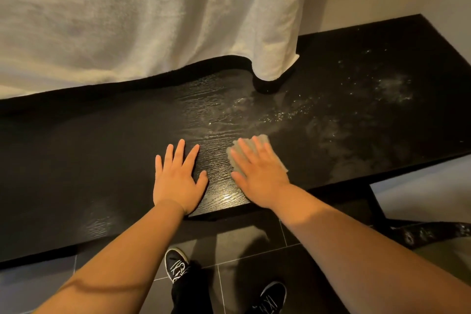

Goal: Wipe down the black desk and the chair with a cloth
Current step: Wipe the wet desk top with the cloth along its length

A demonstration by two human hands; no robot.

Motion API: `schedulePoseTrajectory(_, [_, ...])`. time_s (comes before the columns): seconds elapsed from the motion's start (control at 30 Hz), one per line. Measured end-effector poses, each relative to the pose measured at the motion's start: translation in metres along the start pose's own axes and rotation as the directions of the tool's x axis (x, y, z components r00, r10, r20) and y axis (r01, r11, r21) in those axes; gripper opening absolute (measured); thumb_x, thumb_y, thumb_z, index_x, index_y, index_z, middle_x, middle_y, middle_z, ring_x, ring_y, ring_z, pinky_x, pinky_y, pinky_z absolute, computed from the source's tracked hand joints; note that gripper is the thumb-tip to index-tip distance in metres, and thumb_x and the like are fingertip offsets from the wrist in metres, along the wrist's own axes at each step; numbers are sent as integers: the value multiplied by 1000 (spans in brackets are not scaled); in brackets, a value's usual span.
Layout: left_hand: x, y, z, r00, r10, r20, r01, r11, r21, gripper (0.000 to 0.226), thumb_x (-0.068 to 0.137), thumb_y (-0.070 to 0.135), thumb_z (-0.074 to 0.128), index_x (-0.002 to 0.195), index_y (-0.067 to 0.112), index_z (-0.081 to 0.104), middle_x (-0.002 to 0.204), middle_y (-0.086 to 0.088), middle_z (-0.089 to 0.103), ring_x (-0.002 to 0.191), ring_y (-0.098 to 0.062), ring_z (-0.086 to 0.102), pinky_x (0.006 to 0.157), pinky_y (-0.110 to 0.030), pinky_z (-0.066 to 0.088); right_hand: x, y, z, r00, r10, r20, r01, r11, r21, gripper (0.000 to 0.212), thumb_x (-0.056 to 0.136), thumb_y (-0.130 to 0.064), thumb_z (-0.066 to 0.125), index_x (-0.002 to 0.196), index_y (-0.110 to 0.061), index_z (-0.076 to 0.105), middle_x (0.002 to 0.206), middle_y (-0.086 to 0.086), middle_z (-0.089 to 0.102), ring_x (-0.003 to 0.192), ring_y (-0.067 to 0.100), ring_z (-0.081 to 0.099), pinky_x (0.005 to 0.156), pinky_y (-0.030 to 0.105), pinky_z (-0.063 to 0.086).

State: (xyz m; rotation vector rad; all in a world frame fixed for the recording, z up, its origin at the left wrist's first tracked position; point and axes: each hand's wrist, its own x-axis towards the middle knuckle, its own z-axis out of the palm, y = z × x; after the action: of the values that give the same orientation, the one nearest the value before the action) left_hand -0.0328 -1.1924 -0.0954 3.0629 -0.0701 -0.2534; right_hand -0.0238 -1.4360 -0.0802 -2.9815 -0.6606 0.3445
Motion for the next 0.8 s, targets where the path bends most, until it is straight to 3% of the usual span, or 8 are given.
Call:
schedulePoseTrajectory(0.1, [0,0,0,1000,3,4,-3,1000,6,79,95,69,16,168,39,10,178,-2,3,163,-30,-2,131,-58,5,20,-21,4,997,-44,68,39,997,72,67,107,-61,13,167,-32,4,175,1,-6,159,34,-16,127,53,-11])
schedulePoseTrajectory(0.23, [1,-1,1,1000,10,0,-10,1000,-1,78,96,69,18,168,40,11,178,-1,3,164,-30,-2,131,-57,4,36,17,-1,988,-150,33,150,989,-8,66,107,-55,16,166,-27,7,175,4,4,160,34,-4,128,53,-5])
schedulePoseTrajectory(0.4, [0,-1,1,1000,12,-9,-12,1000,-14,77,97,68,21,168,39,14,178,-2,5,164,-30,0,131,-57,5,25,110,1,985,167,-36,-168,986,-22,72,101,-55,15,166,-23,15,172,8,17,157,42,14,129,55,7])
schedulePoseTrajectory(0.53, [1,0,0,1000,5,-3,-5,1000,-10,77,96,67,21,168,38,15,178,-2,6,163,-31,0,131,-58,5,22,96,-20,943,328,-59,-329,944,-12,68,100,-51,18,160,-20,27,163,15,26,147,42,26,125,56,15])
schedulePoseTrajectory(0.6, [1,0,0,1000,4,-3,-4,1000,-7,78,96,68,20,168,38,15,178,-2,5,163,-31,0,131,-58,5,28,55,-25,977,190,-96,-196,979,-50,56,99,-47,27,147,-19,37,150,16,39,130,38,36,118,57,23])
schedulePoseTrajectory(0.63, [2,0,0,1000,2,-3,-3,1000,-4,78,96,68,20,168,38,15,178,-2,5,163,-31,0,131,-58,5,31,31,-22,993,91,-74,-93,995,-26,58,100,-49,28,151,-20,34,157,17,34,137,40,32,120,56,19])
schedulePoseTrajectory(0.73, [2,0,1,1000,-10,2,10,1000,-1,82,94,69,19,169,35,13,178,-1,2,164,-29,-2,131,-57,4,45,-22,-9,996,-76,37,74,996,45,70,105,-56,18,167,-25,7,175,7,-1,159,37,-8,127,54,-6])
schedulePoseTrajectory(0.8, [3,1,0,1000,-28,9,28,1000,-10,87,93,70,20,170,30,12,178,0,1,164,-26,-4,131,-56,2,66,-26,-6,989,-131,63,130,991,22,69,107,-55,18,167,-25,2,175,4,-6,159,35,-14,127,52,-11])
